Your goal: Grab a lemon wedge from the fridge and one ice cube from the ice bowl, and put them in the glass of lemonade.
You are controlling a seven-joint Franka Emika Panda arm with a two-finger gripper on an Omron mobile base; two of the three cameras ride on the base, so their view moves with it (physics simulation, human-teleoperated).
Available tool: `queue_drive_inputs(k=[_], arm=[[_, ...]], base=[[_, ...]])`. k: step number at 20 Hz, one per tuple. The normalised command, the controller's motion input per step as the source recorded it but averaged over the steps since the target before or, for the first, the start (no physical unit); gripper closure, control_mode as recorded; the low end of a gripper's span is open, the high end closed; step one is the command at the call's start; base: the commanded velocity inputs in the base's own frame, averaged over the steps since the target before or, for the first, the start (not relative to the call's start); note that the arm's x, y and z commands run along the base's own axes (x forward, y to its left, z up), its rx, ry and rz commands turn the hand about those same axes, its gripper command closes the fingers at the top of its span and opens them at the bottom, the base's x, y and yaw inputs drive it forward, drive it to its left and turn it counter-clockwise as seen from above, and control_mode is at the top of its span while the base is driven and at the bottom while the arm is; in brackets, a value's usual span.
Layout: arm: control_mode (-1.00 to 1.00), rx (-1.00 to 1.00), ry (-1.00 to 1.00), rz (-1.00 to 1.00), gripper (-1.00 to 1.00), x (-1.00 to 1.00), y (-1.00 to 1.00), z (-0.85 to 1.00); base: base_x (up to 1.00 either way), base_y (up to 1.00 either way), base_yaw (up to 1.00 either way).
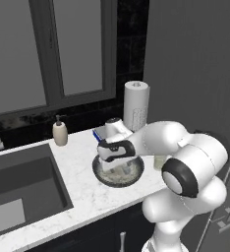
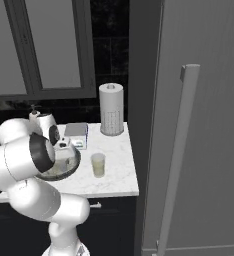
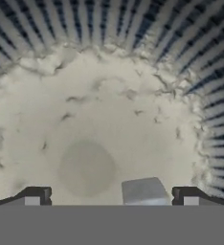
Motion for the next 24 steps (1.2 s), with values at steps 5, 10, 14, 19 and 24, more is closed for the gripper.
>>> queue_drive_inputs(k=[5, 10, 14, 19, 24], arm=[[-1.0, 0.01, 0.0, 0.0, -1.0, -0.02, -0.02, -0.01], [-1.0, 0.0, 0.0, 0.0, -1.0, 0.07, 0.0, -0.22], [-1.0, 0.03, -0.03, 0.0, -1.0, -0.39, 0.0, -0.09], [-1.0, 0.01, -0.02, 0.0, -1.0, -0.14, 0.0, -0.02], [-1.0, 0.0, 0.0, 0.0, -1.0, 0.0, 0.0, 0.0]], base=[[0.0, 0.0, 0.0], [0.0, 0.0, 0.0], [0.0, 0.0, 0.0], [0.0, 0.0, 0.0], [0.0, 0.0, 0.0]])
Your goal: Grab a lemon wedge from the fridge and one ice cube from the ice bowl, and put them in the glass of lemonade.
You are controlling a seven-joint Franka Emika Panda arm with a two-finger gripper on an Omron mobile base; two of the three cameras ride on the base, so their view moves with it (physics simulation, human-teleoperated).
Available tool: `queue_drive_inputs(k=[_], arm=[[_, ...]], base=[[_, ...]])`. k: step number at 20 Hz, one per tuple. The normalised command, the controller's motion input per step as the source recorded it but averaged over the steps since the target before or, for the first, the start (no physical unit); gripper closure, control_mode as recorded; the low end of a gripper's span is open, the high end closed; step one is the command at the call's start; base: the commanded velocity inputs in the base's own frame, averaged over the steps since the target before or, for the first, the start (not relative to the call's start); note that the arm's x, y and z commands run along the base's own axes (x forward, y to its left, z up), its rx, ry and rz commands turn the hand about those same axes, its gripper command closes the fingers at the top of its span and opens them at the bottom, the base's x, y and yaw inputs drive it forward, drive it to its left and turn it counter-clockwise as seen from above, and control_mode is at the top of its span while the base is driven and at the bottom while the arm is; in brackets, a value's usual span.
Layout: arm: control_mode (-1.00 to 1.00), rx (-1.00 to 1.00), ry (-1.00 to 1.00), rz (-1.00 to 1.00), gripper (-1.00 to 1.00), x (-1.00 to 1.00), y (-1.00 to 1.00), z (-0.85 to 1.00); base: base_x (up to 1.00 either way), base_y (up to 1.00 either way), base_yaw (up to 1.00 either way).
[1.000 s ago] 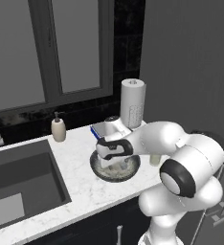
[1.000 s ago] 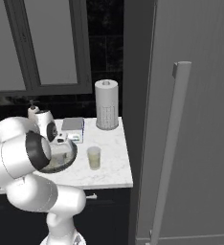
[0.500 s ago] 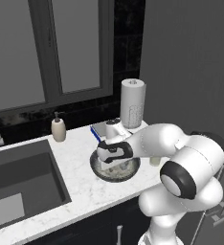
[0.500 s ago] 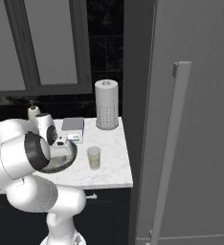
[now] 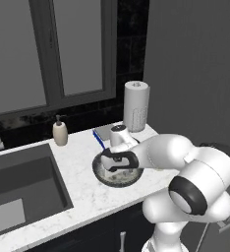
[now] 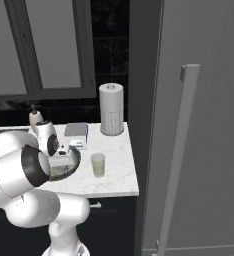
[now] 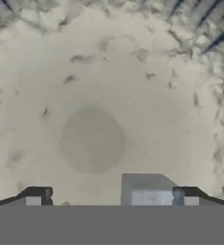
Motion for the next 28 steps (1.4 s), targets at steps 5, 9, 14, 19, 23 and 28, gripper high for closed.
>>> queue_drive_inputs(k=[5, 9, 14, 19, 23, 28], arm=[[-1.0, 0.0, 0.0, 0.0, -1.0, 0.0, 0.0, -0.04], [-1.0, 0.0, 0.01, 0.0, 1.0, 0.0, 0.0, 0.0], [-1.0, 0.0, 0.0, 0.0, 1.0, 0.0, 0.0, 0.0], [-1.0, 0.0, 0.01, 0.0, 1.0, 0.01, 0.0, 0.12], [-1.0, 0.0, -0.19, 0.03, 1.0, -0.38, 0.0, 0.94], [-1.0, 0.0, -0.25, 0.02, 1.0, -0.51, 0.0, 0.99]], base=[[0.0, 0.0, 0.0], [0.0, 0.0, 0.0], [0.0, 0.0, 0.0], [0.0, 0.0, 0.0], [0.0, 0.0, 0.0], [0.0, 0.0, 0.0]])
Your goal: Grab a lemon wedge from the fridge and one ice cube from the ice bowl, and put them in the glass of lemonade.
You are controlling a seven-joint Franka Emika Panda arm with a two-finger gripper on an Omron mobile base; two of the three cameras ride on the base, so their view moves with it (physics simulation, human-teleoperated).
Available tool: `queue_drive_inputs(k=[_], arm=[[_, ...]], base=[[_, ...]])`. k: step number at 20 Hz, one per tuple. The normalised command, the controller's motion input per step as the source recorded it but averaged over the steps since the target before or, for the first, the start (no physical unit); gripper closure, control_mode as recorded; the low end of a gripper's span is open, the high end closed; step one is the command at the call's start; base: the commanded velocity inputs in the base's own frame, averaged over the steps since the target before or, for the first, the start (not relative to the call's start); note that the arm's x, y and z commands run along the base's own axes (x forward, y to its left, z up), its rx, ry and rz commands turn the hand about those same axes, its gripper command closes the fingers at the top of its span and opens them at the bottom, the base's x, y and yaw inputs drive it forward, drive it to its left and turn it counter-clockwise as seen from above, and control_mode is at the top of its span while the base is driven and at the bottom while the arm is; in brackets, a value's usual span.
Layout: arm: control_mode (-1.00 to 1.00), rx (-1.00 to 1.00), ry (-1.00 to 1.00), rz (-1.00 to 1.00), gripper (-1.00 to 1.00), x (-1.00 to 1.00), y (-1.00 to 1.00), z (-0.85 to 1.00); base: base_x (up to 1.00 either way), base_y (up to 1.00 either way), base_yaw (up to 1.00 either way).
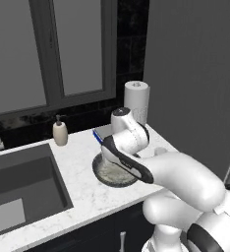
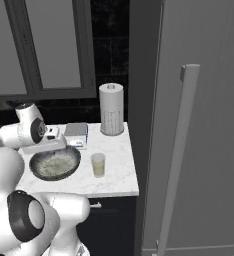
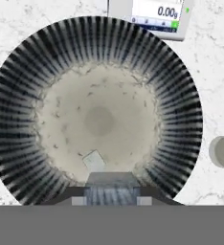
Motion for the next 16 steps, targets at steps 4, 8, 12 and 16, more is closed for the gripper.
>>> queue_drive_inputs(k=[4, 8, 12, 16], arm=[[-1.0, 0.02, -0.19, 0.02, 1.0, -0.4, -0.01, 0.59], [-1.0, 0.08, -0.12, 0.0, 1.0, -0.34, -0.04, 0.21], [-1.0, 0.06, -0.1, 0.0, 1.0, -0.25, -0.2, 0.01], [-1.0, 0.08, -0.11, 0.0, 1.0, -0.21, -0.26, 0.0]], base=[[0.0, 0.0, 0.0], [0.0, 0.0, 0.0], [0.0, 0.0, 0.0], [0.0, 0.0, 0.0]])
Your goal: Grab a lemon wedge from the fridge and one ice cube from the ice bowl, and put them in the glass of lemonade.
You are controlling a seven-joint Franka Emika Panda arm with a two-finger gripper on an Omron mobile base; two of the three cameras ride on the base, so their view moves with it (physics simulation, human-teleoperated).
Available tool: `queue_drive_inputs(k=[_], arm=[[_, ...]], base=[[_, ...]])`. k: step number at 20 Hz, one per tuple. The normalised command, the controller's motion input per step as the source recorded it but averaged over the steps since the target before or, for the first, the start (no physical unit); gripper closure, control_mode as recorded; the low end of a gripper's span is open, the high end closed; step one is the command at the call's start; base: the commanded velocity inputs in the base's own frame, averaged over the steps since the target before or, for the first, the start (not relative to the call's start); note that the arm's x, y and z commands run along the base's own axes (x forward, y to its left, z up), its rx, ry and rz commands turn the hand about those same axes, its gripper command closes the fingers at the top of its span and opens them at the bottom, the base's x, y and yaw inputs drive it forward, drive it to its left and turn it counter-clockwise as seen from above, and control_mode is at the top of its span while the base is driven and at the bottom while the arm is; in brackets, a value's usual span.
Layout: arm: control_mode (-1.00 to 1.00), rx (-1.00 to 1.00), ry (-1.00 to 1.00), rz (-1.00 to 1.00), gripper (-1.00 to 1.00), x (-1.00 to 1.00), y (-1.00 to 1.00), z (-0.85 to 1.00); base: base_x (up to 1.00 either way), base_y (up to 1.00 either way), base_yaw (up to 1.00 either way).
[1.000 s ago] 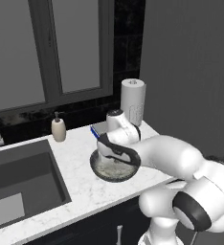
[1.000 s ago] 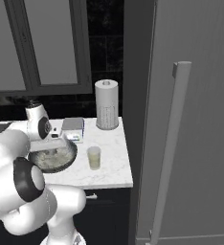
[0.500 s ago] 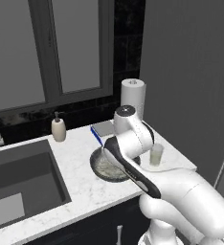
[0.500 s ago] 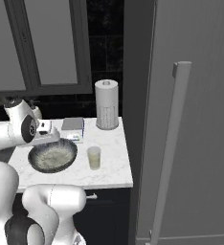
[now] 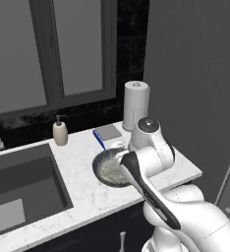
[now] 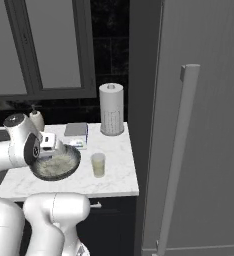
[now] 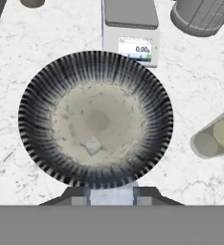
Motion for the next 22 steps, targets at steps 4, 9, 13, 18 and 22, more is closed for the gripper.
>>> queue_drive_inputs(k=[4, 9, 13, 18, 22], arm=[[-1.0, 0.04, -0.08, 0.0, 1.0, -0.08, -0.18, 0.07], [-1.0, 0.11, 0.0, 0.0, 1.0, 0.02, -0.27, 0.23], [-1.0, 0.02, 0.0, -0.04, 1.0, 0.22, -0.52, 0.6], [-1.0, -0.01, 0.14, -0.16, 1.0, 0.23, -0.72, 0.59], [-1.0, 0.0, 0.3, -0.22, 1.0, 0.21, -0.55, -0.12]], base=[[0.0, 0.0, 0.0], [0.0, 0.0, 0.0], [0.0, 0.0, 0.0], [0.0, 0.0, 0.0], [0.0, 0.0, 0.0]])
